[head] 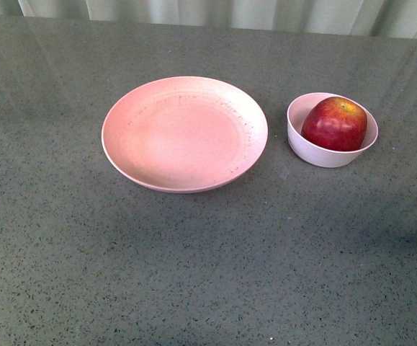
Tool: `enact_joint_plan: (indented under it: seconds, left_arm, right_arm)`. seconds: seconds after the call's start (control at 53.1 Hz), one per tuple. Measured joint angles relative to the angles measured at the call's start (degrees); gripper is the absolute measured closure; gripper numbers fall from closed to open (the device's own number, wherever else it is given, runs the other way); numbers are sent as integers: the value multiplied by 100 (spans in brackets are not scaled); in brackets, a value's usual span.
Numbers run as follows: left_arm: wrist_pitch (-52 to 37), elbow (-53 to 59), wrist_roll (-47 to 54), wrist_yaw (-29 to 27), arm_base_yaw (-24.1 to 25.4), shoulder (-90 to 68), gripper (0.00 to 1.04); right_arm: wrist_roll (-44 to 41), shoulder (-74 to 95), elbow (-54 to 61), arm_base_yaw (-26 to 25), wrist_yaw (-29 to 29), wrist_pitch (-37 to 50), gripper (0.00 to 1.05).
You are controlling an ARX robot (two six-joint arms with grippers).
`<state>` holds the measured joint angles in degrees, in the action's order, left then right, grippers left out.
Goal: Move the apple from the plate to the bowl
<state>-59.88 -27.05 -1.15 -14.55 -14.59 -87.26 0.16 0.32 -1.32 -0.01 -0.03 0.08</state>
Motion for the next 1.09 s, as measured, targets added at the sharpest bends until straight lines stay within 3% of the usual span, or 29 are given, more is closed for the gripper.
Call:
enact_joint_plan:
  seconds: [0.151, 0.49, 0.66, 0.716, 1.093]
  left_arm:
    - [-33, 660, 20, 293, 238, 581, 103]
    - [-144, 1869, 52, 763, 754, 1700, 103]
    - [483, 2262, 52, 988, 968, 2715, 103]
    - [743, 2354, 57, 1362, 1228, 3047, 103]
    - [2253, 2614, 59, 1456, 1434, 4861, 103]
  right_arm:
    - [0, 0, 0, 0, 4, 0, 9]
    - [0, -2, 0, 0, 2, 0, 9]
    - [0, -2, 0, 0, 2, 0, 9]
    - [0, 0, 0, 0, 2, 0, 9]
    - [0, -2, 0, 0, 2, 0, 9]
